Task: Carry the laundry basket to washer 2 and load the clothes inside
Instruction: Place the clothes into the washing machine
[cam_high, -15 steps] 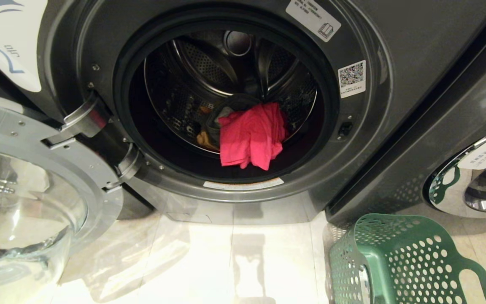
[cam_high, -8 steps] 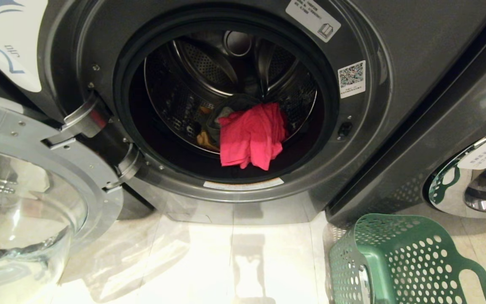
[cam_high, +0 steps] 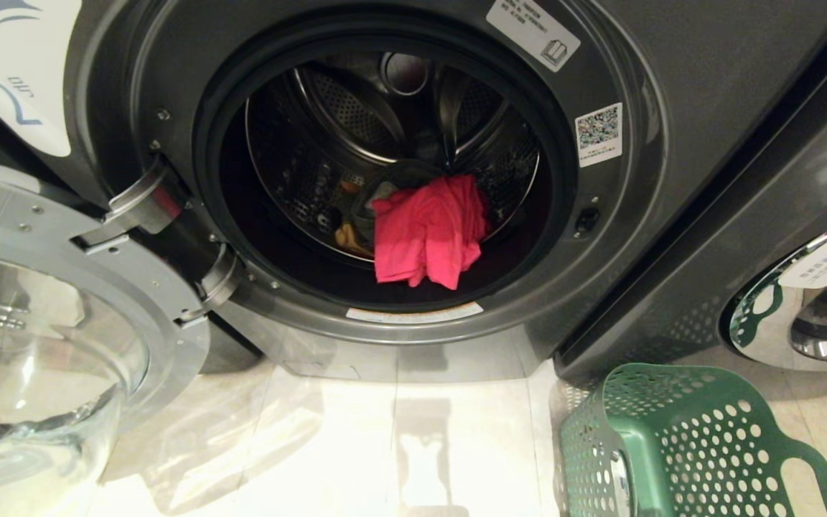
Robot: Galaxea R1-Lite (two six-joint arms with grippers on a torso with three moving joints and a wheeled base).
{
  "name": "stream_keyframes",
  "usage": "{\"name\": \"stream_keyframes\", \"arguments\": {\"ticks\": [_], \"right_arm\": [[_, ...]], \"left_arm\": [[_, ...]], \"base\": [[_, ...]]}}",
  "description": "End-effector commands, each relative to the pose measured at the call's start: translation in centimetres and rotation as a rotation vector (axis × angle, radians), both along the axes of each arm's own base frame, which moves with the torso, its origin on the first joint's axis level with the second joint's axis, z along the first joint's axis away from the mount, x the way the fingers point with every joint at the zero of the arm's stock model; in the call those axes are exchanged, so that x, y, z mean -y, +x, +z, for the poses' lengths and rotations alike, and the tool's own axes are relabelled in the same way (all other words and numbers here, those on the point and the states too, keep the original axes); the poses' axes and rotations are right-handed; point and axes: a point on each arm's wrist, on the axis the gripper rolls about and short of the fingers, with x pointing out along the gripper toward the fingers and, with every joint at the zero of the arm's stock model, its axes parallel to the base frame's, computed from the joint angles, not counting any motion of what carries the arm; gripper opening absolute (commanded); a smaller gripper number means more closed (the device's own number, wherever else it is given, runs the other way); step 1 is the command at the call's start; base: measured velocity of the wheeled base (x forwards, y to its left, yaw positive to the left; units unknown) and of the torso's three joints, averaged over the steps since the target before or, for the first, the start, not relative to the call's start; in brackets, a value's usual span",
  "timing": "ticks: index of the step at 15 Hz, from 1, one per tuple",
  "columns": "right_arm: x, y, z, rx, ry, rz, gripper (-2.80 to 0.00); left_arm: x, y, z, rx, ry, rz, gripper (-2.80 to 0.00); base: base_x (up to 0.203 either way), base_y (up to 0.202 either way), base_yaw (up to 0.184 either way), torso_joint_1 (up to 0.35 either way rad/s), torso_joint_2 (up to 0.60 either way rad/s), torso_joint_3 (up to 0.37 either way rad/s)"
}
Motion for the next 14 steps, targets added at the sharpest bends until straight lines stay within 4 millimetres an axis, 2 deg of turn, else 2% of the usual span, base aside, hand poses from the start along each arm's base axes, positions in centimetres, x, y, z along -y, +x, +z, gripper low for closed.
{"name": "stream_keyframes", "arguments": {"ticks": [1,14], "right_arm": [[0.00,0.03,0.02,-0.003,-0.003,0.000,-2.80],[0.00,0.03,0.00,-0.005,0.009,0.001,-2.80]], "left_arm": [[0.00,0.00,-0.01,0.000,0.001,-0.001,-2.80],[0.00,0.00,0.00,0.000,0.001,0.002,-2.80]], "base": [[0.000,0.000,0.000,0.007,0.01,0.062],[0.000,0.000,0.000,0.002,0.00,0.188]]}}
